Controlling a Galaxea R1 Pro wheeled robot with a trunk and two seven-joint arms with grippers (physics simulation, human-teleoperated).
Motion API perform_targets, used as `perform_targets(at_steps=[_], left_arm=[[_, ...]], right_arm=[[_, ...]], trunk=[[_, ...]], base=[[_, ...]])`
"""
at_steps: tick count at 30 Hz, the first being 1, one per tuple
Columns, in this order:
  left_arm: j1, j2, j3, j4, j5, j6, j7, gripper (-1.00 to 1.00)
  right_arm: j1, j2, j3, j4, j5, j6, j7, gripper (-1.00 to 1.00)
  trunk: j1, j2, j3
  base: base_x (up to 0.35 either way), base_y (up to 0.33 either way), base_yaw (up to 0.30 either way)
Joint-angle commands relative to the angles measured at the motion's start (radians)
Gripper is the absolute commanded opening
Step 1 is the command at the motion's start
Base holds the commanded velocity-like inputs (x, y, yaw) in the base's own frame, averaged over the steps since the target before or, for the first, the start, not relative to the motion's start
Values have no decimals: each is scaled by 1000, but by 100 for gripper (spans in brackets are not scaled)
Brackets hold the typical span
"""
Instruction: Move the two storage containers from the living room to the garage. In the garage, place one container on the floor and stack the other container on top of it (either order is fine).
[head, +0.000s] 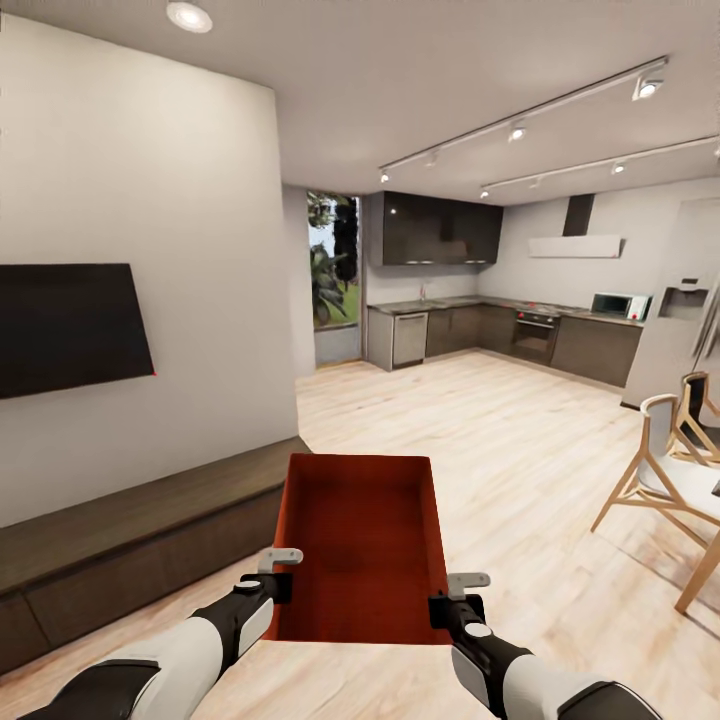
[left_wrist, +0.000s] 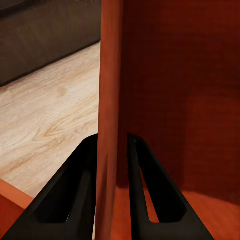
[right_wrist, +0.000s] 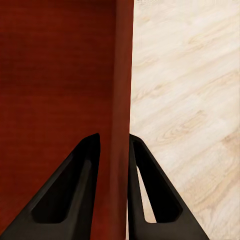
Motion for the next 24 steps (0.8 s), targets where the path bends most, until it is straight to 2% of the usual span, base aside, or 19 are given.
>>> perform_targets(at_steps=[1, 24], left_arm=[[0, 33, 46, 2, -1, 4, 11, -100], [0, 33, 46, 2, -1, 4, 11, -100]], right_arm=[[-1, 0, -7, 0, -10, -100, -4, -100], [-1, -1, -7, 0, -10, -100, -4, -100]], trunk=[[0, -1, 1], [0, -1, 33]], base=[[0, 0, 0], [0, 0, 0]])
